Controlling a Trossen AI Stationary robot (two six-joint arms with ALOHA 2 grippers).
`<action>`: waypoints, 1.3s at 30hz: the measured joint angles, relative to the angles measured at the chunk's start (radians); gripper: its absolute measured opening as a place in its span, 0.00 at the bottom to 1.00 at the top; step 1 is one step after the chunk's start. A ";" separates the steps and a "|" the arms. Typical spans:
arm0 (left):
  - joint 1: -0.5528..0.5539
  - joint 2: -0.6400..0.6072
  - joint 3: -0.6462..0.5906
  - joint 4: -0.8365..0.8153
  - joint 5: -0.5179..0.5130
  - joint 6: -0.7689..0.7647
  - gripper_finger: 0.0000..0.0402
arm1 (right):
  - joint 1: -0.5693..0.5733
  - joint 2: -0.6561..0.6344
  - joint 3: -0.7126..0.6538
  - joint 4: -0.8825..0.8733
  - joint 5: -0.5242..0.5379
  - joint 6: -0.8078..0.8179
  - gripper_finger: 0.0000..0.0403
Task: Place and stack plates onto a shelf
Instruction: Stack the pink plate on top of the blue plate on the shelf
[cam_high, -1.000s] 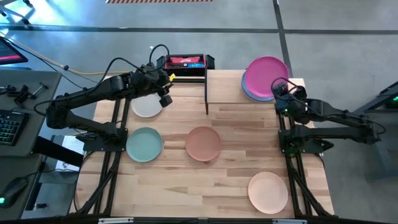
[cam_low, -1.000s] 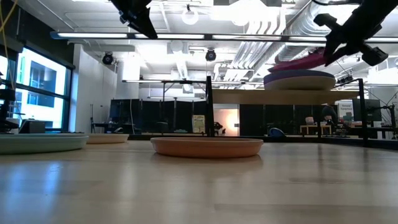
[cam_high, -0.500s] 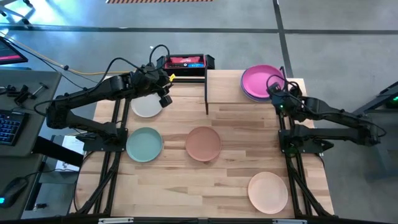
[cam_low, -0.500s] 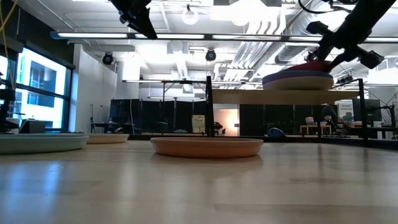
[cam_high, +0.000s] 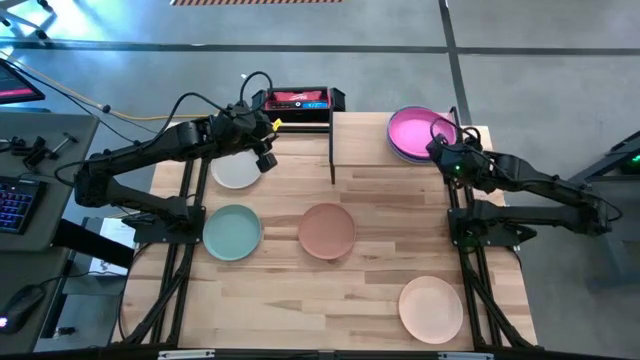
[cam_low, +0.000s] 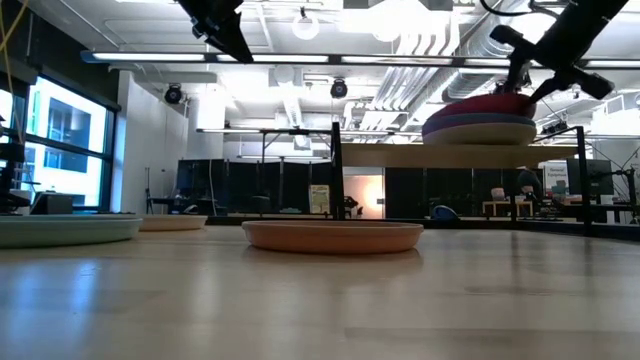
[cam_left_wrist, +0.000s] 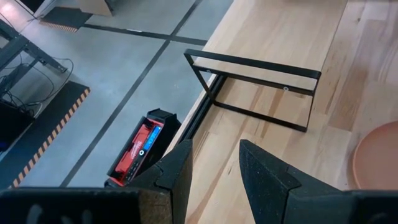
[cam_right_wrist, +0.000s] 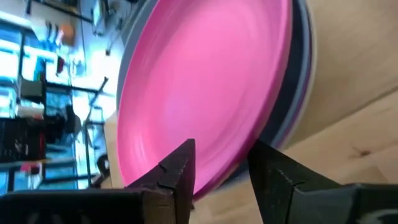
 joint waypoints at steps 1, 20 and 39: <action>0.000 0.000 0.000 0.000 0.000 0.000 0.30 | 0.000 0.000 0.009 -0.011 -0.015 -0.007 0.31; 0.000 0.000 0.000 0.016 0.013 0.001 0.30 | -0.037 0.009 0.077 -0.078 -0.063 0.017 0.31; 0.000 0.000 0.000 0.015 0.032 0.013 0.30 | -0.180 0.016 0.077 -0.014 -0.240 -0.044 0.37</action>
